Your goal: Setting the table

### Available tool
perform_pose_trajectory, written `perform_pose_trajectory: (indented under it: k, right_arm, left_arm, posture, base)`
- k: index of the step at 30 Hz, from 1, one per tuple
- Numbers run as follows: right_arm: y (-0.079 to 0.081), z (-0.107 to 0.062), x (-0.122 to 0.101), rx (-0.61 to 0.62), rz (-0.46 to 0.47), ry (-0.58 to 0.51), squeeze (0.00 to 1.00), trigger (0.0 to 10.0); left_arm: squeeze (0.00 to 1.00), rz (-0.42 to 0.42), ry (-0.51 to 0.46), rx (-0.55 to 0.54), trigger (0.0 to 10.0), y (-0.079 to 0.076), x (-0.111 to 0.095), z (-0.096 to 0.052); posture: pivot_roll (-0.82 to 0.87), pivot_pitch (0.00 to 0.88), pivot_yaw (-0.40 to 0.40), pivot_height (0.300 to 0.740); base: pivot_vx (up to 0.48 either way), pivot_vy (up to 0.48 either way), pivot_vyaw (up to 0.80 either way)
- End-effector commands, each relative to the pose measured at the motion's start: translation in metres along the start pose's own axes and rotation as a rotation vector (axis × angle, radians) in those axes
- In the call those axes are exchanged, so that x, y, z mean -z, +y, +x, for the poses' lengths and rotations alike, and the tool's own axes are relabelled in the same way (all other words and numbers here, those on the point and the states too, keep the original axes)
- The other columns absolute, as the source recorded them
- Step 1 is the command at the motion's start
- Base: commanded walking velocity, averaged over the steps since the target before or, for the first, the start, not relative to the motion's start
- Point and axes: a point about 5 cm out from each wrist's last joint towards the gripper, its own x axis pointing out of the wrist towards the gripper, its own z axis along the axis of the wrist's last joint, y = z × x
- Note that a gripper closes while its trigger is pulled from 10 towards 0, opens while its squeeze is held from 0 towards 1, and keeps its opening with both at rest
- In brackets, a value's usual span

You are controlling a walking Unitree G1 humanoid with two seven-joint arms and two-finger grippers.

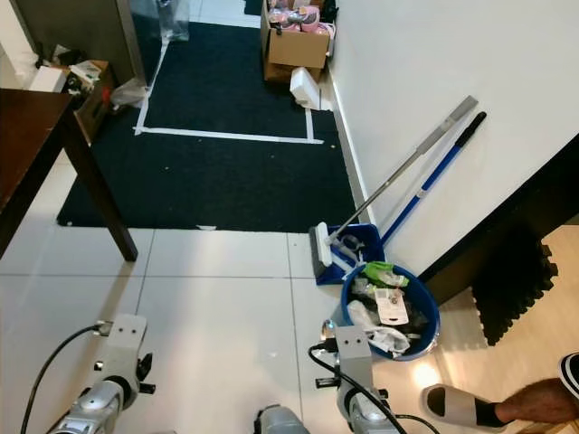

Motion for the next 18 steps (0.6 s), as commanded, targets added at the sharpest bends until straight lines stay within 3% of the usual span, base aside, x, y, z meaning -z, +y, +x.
perform_pose_trajectory:
  k: [1,18]
  right_arm:
    - [-0.001,-0.002,0.004,-0.003,-0.007,0.009,0.0,10.0]
    - [-0.004,0.002,-0.007,-0.012,-0.021,-0.018,0.0,10.0]
  left_arm:
    - [0.0,0.003,0.018,-0.001,10.0,0.001,0.007,-0.002]
    - [0.0,0.004,0.017,-0.007,10.0,0.003,0.007,-0.002]
  posture:
    - [0.04,0.062,-0.032,0.74]
    - [0.05,0.055,-0.036,0.74]
  base:
    - [0.0,0.0,0.0]
    - [0.0,0.0,0.0]
